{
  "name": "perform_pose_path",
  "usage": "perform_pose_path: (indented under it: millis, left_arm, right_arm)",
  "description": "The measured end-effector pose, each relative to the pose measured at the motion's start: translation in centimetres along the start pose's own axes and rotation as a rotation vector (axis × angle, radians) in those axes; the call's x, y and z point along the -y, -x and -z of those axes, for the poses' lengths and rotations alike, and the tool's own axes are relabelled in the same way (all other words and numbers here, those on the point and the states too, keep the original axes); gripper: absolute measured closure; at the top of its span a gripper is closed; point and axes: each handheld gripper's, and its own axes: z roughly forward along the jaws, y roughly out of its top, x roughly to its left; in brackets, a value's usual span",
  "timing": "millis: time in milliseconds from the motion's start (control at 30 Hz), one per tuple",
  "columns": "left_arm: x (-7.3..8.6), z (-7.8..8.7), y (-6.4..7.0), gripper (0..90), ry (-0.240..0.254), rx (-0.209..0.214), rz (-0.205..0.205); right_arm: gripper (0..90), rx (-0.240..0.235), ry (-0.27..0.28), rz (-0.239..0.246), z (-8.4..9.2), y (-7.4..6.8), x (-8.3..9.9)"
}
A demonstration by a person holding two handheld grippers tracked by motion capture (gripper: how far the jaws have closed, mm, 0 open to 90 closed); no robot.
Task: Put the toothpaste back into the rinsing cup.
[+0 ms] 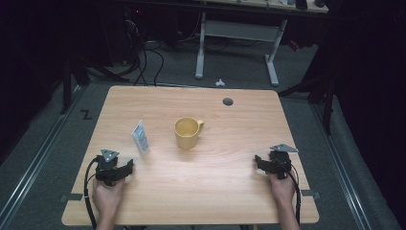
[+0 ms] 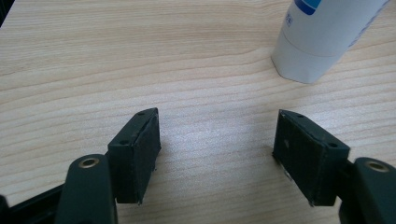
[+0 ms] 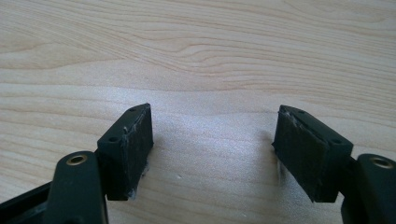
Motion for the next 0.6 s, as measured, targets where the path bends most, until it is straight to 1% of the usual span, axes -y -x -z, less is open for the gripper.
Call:
perform_pose_path:
  millis: [267,600]
  left_arm:
    - [-0.01,-0.01,0.02,30.6,-0.002,0.003,-0.002]
    - [-0.05,-0.07,0.03,27.1,-0.006,0.015,-0.010]
  right_arm:
    - [28.4,0.000,0.000,0.000,0.00,0.00,0.00]
    - [28.4,0.000,0.000,0.000,0.00,0.00,0.00]
